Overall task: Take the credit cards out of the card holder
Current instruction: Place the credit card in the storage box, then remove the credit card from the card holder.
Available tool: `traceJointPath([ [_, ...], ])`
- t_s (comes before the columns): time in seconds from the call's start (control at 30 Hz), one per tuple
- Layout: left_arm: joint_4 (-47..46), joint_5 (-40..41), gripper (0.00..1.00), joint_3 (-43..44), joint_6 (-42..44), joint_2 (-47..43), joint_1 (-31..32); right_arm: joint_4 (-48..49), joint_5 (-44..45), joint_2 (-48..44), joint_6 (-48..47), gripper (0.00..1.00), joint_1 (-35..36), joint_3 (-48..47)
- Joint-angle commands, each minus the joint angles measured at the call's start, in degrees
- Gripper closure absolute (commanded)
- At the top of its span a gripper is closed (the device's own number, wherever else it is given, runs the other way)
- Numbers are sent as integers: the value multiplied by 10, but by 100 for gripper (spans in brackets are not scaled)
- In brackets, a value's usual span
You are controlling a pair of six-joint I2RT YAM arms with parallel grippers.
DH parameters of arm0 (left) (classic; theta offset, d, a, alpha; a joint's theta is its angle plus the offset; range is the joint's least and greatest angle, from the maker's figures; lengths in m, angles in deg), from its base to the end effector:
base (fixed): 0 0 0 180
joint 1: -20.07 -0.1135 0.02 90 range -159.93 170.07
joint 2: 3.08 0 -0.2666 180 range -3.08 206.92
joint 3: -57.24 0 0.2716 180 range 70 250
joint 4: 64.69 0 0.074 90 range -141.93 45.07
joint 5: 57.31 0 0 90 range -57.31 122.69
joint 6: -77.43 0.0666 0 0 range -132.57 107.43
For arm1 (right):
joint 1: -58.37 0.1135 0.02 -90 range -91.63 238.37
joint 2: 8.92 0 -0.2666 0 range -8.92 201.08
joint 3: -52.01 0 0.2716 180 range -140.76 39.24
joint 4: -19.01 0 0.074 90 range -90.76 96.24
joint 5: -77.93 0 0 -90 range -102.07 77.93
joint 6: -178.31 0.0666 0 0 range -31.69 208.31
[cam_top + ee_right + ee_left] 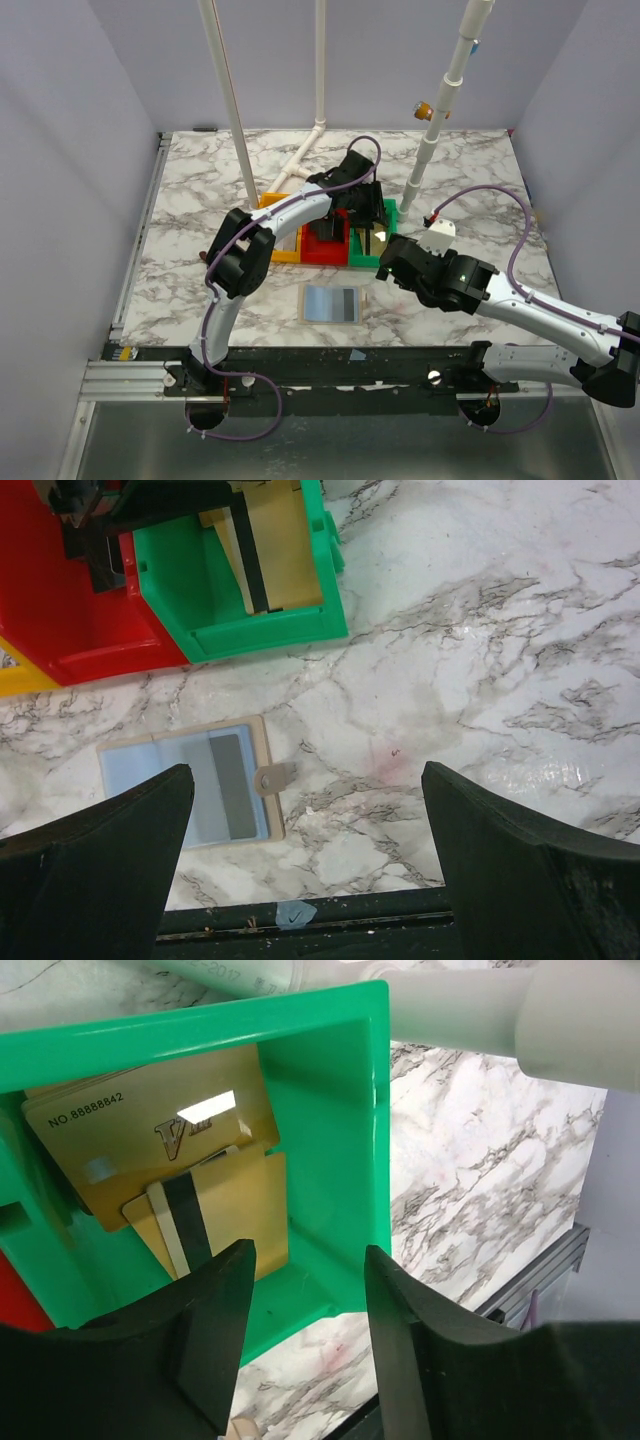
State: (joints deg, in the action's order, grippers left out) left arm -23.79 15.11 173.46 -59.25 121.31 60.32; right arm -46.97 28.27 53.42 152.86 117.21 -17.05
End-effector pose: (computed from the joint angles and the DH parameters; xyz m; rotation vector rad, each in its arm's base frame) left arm 0.3911 -0.3575 0.1910 0.0041 2.6610 -0.9802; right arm 0.1558 0.1743 0.2742 0.3433 2.2641 0.1546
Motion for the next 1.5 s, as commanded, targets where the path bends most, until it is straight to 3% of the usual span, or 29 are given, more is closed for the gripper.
traceJointPath([
  [0.0,-12,-1,49,-10,9,-36,3,-2,0,3,11,0,-2,0],
  [0.5,-11,7,44,-61,35,-142,-6,11,-1,10,4,0,-2,-2],
  [0.7,-34,8,43,-165,44,-237,-28,30,-11,14,-5,0,-2,3],
  [0.97,-50,12,22,-333,63,-385,-46,72,-30,39,-24,0,-2,12],
  [1.1,-56,9,16,-403,63,-443,-54,94,-41,58,-35,0,-2,13],
  [1.47,-78,-18,14,-568,55,-554,-57,137,-69,98,-55,0,-2,12],
])
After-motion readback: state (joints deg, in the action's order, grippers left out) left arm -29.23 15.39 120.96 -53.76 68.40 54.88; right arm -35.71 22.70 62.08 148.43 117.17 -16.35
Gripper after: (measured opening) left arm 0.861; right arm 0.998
